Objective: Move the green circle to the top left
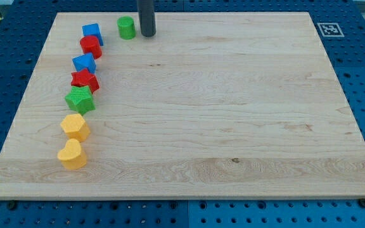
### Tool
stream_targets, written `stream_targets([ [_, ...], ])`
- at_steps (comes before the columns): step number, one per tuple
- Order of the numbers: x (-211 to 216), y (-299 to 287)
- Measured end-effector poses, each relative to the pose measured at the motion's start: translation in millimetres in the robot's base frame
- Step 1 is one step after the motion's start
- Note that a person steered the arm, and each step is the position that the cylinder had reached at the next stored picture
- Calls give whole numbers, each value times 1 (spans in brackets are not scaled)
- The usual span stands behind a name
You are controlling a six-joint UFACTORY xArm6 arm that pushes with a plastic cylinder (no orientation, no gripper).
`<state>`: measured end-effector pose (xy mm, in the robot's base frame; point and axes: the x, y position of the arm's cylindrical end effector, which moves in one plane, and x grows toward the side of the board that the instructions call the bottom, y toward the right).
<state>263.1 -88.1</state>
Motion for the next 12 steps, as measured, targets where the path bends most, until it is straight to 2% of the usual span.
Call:
stream_targets([
  [4, 0, -39],
  [9, -20, -95],
  [11, -20, -19],
  [12, -18, -9],
])
